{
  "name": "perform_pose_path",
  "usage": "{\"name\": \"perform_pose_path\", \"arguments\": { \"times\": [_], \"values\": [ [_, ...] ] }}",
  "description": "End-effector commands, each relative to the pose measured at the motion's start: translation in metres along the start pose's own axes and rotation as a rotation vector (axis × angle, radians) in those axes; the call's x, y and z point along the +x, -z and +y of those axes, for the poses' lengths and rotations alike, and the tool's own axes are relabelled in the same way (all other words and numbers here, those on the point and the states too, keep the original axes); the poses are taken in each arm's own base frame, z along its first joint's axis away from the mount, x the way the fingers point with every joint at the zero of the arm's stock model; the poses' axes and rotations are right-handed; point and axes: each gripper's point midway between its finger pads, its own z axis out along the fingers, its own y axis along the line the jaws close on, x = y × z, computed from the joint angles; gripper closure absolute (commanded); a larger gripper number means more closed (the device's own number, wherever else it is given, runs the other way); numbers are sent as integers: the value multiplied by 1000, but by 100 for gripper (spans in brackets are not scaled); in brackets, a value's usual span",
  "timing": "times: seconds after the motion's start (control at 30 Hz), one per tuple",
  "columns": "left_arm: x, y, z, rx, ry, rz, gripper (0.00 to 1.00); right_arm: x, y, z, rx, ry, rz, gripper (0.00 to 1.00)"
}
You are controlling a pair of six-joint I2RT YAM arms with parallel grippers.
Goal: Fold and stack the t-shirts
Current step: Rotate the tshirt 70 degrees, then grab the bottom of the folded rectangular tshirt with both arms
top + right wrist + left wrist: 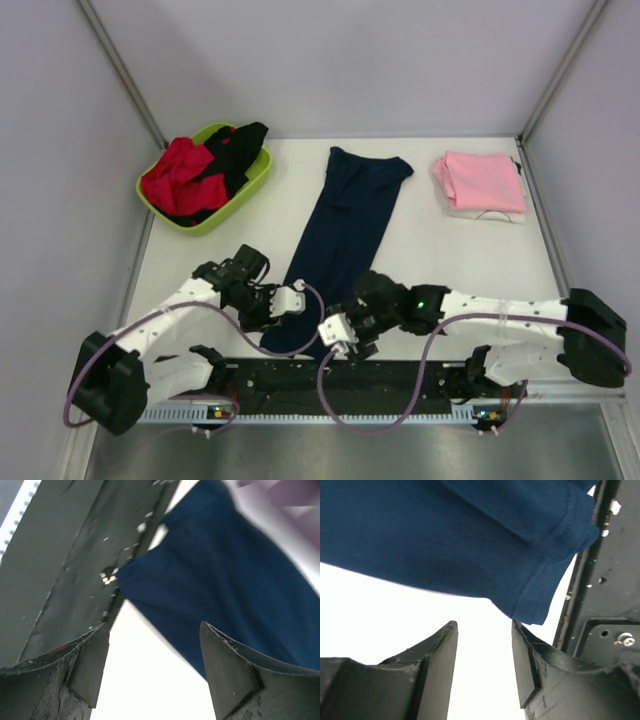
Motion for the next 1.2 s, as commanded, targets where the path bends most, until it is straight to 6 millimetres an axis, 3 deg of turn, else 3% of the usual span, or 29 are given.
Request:
{"name": "perform_pose_path", "arguments": {
  "times": [0.0,0.1,0.17,0.27,0.37,0.43,0.5,0.57,0.73,0.97,1.1,1.17],
  "values": [
    [-1,24,22,-152,-95,17,47,28,-35,27,-119,124,168,29],
    [0,20,22,-142,-207,13,45,24,-58,30,-133,210,166,30],
    [-3,15,9,-76,-300,-24,45,20,-69,29,-119,254,164,30],
    [-8,4,-1,-21,-435,-84,43,24,-83,25,-105,226,194,32],
    [-14,0,2,-30,-487,-120,40,29,-90,23,-91,199,217,36],
    [-17,-2,0,-22,-522,-137,37,34,-94,25,-87,187,236,51],
    [-18,-5,-7,10,-562,-158,33,39,-93,27,-88,155,260,84],
    [-17,-11,-16,43,-594,-168,30,47,-82,34,-103,120,314,100],
    [-17,-23,-22,71,-673,-161,27,64,-54,61,-155,97,334,100],
    [-4,-47,-13,59,-727,-64,28,67,-46,67,-175,76,351,100],
    [-21,-49,-11,51,-679,-105,44,61,-47,60,-130,31,340,100],
    [-34,-46,-18,76,-642,-159,75,55,-44,56,-105,-6,305,100]
  ]
}}
